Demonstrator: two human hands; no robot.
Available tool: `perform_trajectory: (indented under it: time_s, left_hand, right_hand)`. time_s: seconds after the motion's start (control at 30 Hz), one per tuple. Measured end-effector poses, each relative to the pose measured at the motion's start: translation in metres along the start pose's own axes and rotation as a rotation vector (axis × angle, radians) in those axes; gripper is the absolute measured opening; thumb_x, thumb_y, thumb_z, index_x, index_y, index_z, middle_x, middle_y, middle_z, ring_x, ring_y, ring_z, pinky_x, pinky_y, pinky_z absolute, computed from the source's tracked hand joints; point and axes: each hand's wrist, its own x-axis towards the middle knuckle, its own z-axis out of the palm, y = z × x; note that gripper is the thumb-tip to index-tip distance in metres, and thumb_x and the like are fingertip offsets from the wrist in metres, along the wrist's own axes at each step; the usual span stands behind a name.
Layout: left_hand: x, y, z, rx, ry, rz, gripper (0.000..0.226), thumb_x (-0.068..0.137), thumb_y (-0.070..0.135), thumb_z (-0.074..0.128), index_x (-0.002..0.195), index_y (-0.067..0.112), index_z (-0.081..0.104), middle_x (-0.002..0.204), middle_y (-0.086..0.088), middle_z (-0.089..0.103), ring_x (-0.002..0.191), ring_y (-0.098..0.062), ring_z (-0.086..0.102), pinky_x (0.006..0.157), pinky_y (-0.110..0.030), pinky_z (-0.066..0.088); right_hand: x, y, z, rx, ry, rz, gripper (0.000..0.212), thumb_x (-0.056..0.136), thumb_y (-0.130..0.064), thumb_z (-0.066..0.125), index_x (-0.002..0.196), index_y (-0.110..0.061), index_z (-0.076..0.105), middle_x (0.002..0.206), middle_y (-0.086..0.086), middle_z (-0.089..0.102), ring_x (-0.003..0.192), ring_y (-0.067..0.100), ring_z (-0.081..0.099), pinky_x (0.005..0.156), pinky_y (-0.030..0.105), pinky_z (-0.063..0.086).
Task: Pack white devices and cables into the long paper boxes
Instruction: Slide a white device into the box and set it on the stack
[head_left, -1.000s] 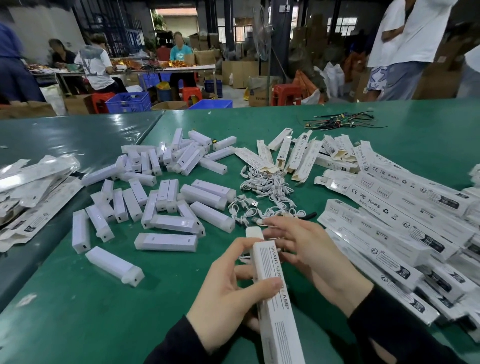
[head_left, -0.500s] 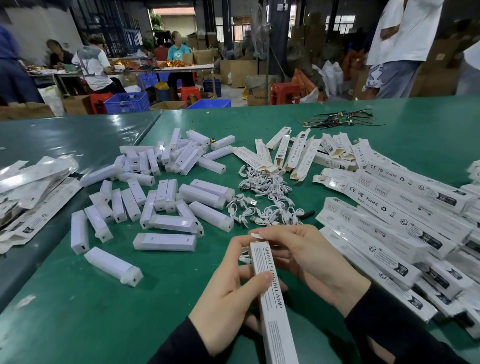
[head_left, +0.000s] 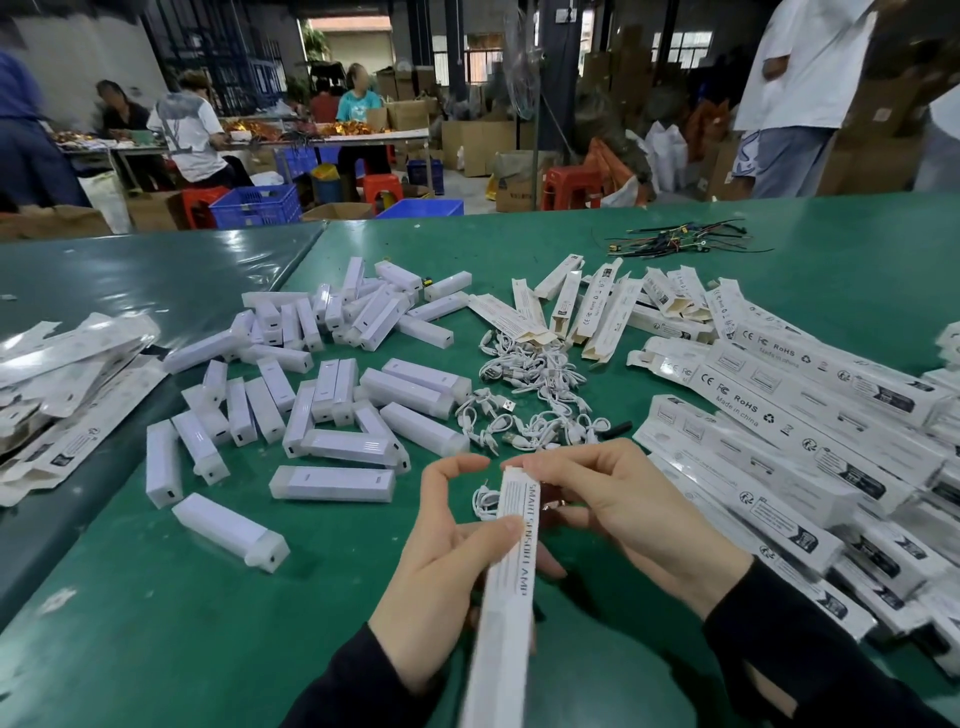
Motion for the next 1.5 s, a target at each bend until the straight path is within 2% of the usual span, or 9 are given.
perform_trajectory:
  time_s: [0.13,0.43,0.53,0.63,0.73,0.83,1.07,1.3,1.5]
  left_hand:
    - [0.001,0.006,-0.004,-0.143,0.031,-0.012,0.042,0.087,0.016,0.064,0.116,0.036,0.041,0.078,-0.035,0.062,0.028,-0.024,0.047,0.033,-0.023,0.040]
    - [0.000,0.011,0.000,-0.057,0.180,0.122,0.042,0.082,0.029,0.062,0.123,0.020,0.058,0.074,-0.019,0.069,0.039,-0.024,0.056,0.036,-0.022,0.043]
    - [0.003,0.001,0.000,0.302,0.393,0.299,0.064,0.065,0.011,0.070,0.125,0.031,0.057,0.093,0.006,0.071,0.075,-0.008,0.065,0.063,-0.028,0.053]
    - [0.003,0.002,0.003,0.329,0.438,0.452,0.044,0.067,0.020,0.079,0.109,0.026,0.068,0.113,0.006,0.070,0.107,-0.011,0.064,0.093,-0.026,0.050]
    - [0.006,0.008,-0.007,0.128,0.582,0.419,0.029,0.061,0.033,0.088,0.082,0.016,0.076,0.087,-0.004,0.076,0.085,-0.018,0.072,0.080,-0.033,0.056]
    - [0.008,0.012,-0.013,0.004,0.642,0.312,0.048,0.061,0.050,0.071,0.084,0.009,0.068,0.072,-0.013,0.072,0.067,-0.027,0.070,0.072,-0.041,0.055]
    - [0.005,0.015,-0.012,-0.151,0.582,0.173,0.068,0.065,0.076,0.050,0.078,0.010,0.064,0.055,-0.011,0.053,0.042,-0.020,0.049,0.040,-0.028,0.044]
    - [0.004,0.016,-0.006,-0.093,0.500,0.125,0.065,0.066,0.075,0.045,0.074,0.014,0.066,0.053,-0.011,0.052,0.040,-0.020,0.047,0.040,-0.026,0.042]
    - [0.003,0.013,-0.008,-0.042,0.425,0.109,0.068,0.078,0.068,0.039,0.107,0.012,0.065,0.055,-0.011,0.051,0.043,-0.019,0.047,0.048,-0.030,0.043]
  right_hand:
    - [-0.002,0.002,0.004,-0.040,-0.015,-0.080,0.029,0.078,-0.039,0.067,0.096,-0.020,0.080,0.090,0.005,0.077,0.082,0.008,0.070,0.067,0.015,0.051]
    - [0.006,0.005,0.006,0.406,0.067,0.066,0.022,0.079,-0.018,0.068,0.094,-0.005,0.078,0.082,0.013,0.074,0.060,0.010,0.064,0.052,0.015,0.052]
    - [0.007,0.010,0.007,0.373,0.122,0.086,0.020,0.088,-0.018,0.065,0.091,0.000,0.075,0.087,0.016,0.075,0.064,0.011,0.069,0.055,0.015,0.053]
    - [0.007,0.015,0.017,0.218,0.091,0.072,0.029,0.089,-0.027,0.066,0.087,0.000,0.073,0.077,0.013,0.073,0.059,0.016,0.068,0.055,0.020,0.054]
    - [0.009,0.022,0.021,-0.085,0.199,-0.116,0.025,0.089,-0.032,0.067,0.079,-0.009,0.071,0.065,0.009,0.067,0.055,0.022,0.066,0.050,0.023,0.050]
    - [0.023,0.024,0.022,-0.647,0.306,-0.410,0.005,0.089,-0.026,0.068,0.086,-0.023,0.070,0.083,-0.009,0.068,0.080,0.009,0.062,0.071,0.020,0.045]
    - [0.073,0.027,0.046,-1.300,0.238,-0.363,0.051,0.090,-0.062,0.050,0.127,-0.028,0.054,0.134,0.001,0.041,0.128,0.022,0.031,0.101,0.041,0.031]
    - [0.087,0.031,0.045,-1.402,0.304,-0.319,0.039,0.091,-0.054,0.052,0.114,-0.024,0.059,0.129,0.000,0.045,0.122,0.022,0.037,0.100,0.044,0.029]
    - [0.063,0.017,0.019,-0.698,0.419,-0.427,0.015,0.088,-0.037,0.060,0.095,-0.024,0.062,0.103,-0.013,0.060,0.099,0.006,0.055,0.088,0.026,0.044]
